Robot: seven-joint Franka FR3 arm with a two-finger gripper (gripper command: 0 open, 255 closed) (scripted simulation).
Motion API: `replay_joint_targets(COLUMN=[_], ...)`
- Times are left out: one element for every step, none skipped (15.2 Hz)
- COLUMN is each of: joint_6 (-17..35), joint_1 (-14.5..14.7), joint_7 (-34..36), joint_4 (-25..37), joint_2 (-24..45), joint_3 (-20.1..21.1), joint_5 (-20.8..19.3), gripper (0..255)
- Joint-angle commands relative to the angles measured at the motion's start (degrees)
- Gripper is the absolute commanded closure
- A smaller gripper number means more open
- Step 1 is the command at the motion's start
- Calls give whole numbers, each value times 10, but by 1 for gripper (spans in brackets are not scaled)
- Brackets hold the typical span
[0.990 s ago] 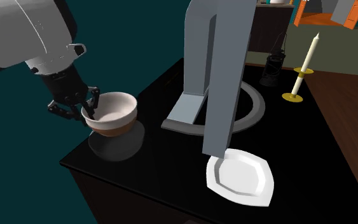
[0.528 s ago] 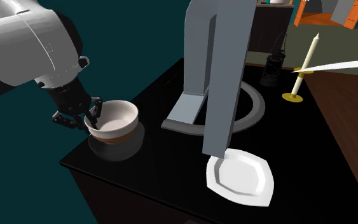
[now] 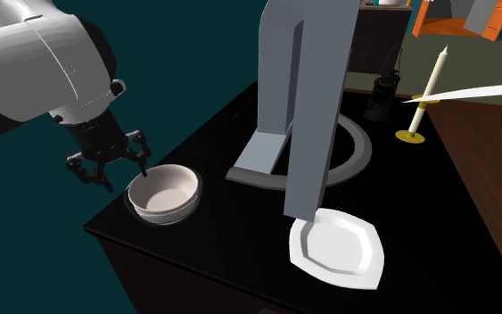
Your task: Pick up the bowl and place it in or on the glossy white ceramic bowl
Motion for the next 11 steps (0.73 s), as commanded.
replay_joint_targets(joint_6=[0, 0, 0, 0, -18, -36, -54, -68, -68, -68, -68], joint_1=[0, 0, 0, 0, 1, 3, 4, 5, 5, 5, 5], joint_7=[0, 0, 0, 0, -2, -4, -6, -7, -7, -7, -7], joint_4=[0, 0, 0, 0, 8, 17, 26, 34, 34, 34, 34], joint_2=[0, 0, 0, 0, -10, -19, -27, -34, -34, -34, -34], joint_3=[0, 0, 0, 0, 2, 3, 5, 6, 6, 6, 6], joint_5=[0, 0, 0, 0, 3, 7, 10, 12, 12, 12, 12], gripper=[0, 0, 0, 0, 0, 0, 0, 0, 0, 0, 0])
